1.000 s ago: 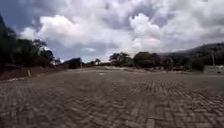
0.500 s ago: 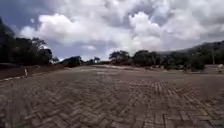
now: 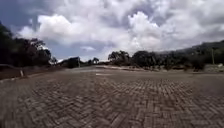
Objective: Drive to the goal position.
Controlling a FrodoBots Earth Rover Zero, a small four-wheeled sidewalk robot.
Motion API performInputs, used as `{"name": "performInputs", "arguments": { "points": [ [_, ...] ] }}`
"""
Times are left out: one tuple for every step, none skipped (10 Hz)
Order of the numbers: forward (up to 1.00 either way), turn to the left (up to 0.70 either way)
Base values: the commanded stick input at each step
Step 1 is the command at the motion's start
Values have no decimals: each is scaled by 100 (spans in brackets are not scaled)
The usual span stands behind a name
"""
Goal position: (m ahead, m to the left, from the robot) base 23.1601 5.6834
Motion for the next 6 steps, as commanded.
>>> {"name": "performInputs", "arguments": {
  "points": [
    [100, 0],
    [100, 0],
    [100, 0],
    [100, 0],
    [100, 0],
    [100, 0]
  ]
}}
